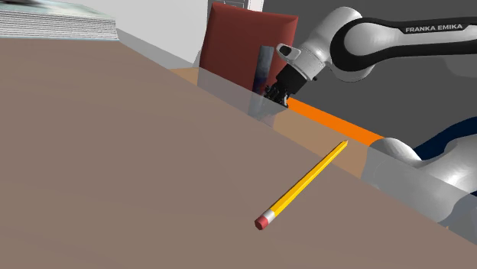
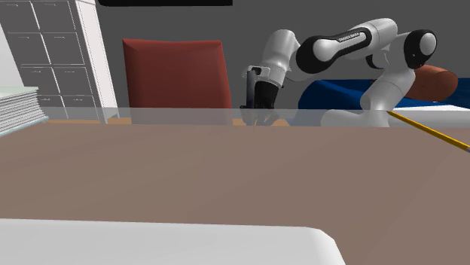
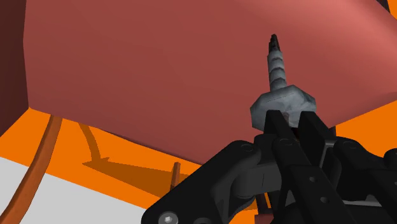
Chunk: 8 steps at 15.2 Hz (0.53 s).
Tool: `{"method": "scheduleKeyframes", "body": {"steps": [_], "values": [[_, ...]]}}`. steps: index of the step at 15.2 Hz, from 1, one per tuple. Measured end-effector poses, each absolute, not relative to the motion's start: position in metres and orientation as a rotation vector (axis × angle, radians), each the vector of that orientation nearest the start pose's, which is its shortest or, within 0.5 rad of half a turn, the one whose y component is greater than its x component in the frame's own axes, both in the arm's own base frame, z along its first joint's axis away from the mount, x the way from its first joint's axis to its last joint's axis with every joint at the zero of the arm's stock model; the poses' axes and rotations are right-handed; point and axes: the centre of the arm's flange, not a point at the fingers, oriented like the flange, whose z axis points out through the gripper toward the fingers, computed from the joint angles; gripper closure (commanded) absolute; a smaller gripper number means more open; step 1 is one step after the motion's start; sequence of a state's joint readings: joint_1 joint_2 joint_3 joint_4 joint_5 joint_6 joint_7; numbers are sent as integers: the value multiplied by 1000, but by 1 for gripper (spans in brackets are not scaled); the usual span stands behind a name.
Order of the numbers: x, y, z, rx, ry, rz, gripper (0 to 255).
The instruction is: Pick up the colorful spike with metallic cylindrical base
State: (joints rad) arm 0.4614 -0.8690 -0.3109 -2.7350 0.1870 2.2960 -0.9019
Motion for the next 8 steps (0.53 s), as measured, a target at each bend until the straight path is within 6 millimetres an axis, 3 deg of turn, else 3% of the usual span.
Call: {"method": "scheduleKeyframes", "body": {"steps": [4, 8], "values": [[331, 51, 498, -2452, -1361, -716, 255], [330, 50, 516, -2452, -1361, -716, 255]]}}
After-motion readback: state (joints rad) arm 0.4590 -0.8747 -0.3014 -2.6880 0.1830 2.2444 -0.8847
